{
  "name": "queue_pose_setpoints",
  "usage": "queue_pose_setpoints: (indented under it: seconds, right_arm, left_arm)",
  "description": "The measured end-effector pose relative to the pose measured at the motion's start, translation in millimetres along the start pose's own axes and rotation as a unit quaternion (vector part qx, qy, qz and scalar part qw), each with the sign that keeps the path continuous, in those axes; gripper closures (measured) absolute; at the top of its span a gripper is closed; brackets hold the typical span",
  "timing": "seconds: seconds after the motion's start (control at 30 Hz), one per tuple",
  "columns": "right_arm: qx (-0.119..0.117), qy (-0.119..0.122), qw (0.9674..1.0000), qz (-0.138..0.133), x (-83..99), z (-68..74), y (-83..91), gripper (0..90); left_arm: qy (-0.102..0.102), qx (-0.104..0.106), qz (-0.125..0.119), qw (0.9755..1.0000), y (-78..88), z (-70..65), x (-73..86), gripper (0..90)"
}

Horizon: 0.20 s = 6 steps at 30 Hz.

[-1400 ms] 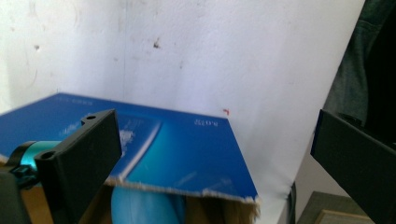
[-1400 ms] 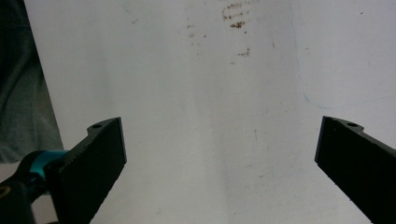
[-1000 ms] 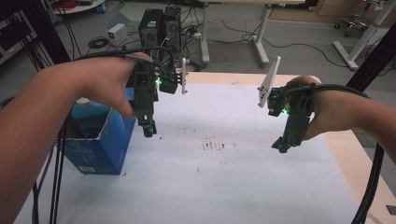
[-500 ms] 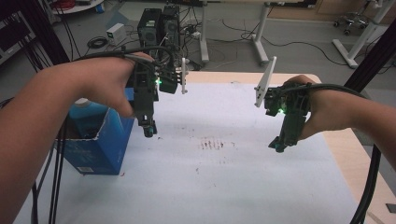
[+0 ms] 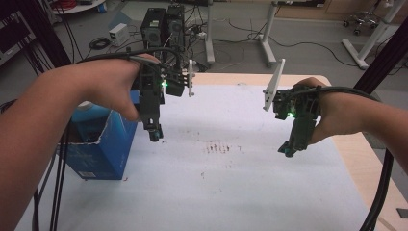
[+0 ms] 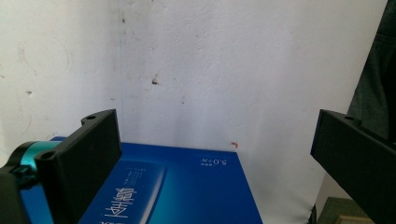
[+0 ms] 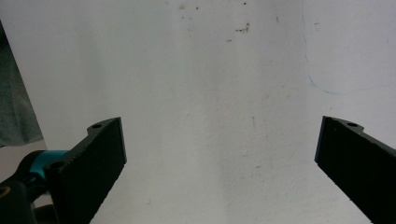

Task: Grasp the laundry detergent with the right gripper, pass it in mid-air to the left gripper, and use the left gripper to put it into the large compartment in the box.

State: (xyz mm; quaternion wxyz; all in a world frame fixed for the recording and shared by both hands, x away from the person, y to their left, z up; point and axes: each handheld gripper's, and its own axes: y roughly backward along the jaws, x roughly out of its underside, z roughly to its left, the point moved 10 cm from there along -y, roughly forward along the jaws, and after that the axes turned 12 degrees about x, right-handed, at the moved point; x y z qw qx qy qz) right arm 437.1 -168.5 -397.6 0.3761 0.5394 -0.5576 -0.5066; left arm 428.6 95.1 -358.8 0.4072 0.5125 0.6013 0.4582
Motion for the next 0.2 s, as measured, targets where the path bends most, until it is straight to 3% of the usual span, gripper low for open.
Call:
queue_pose_setpoints:
  seconds: [0.2]
  right_arm:
    - [0.002, -0.002, 1.0000, -0.005, -0.3, 0.0, 1.0, 1.0]
  left_arm:
    - [-0.001, -0.001, 0.003, 1.0000, 0.1, 0.2, 0.2, 1.7]
